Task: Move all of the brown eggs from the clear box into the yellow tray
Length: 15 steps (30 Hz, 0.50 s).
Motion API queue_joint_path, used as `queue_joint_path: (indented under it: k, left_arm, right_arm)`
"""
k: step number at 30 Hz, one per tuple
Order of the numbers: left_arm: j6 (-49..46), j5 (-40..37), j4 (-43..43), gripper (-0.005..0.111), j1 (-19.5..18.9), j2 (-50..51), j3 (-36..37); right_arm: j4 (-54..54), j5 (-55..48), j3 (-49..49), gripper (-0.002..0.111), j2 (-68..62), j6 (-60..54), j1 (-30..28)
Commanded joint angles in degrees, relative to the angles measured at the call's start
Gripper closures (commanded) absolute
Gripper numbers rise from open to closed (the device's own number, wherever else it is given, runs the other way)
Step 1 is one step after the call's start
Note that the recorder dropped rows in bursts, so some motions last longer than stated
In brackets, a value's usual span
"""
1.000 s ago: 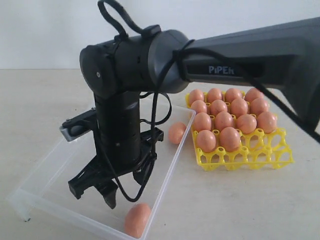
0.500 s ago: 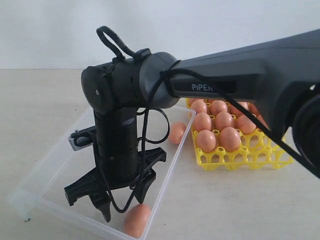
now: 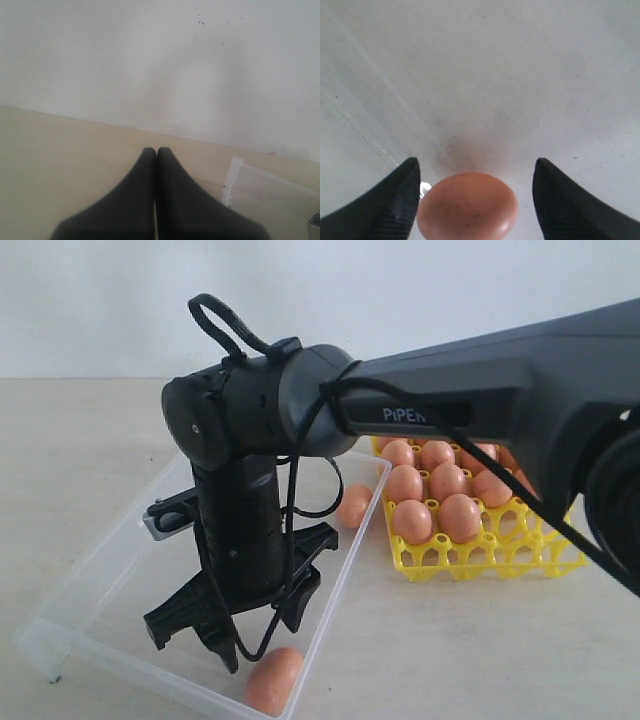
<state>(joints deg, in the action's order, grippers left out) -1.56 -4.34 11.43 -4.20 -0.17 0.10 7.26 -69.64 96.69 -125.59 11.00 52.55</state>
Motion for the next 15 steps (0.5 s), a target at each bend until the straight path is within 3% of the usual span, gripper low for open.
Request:
queue_joint_path:
  k: [1,7,15]
  left_arm:
    - [0.5,-0.5,-0.2,0.111,0.1,0.2,-0.1]
    - [0.5,0.7,-0.2,0.111,0.1,0.2,-0.1]
    - [0.5,1.3,0.2,0.111,0.1,0.2,-0.1]
  right_arm:
    - [-0.4,-0.3,-0.1,0.046,0.3,-1.1,0.0]
    - [-5.5,-0.3,-0.1,0.046,-1.8,-6.4,0.0]
    - [-28.2,0.8,0.1,0.046,0.0,-10.6,-0.1]
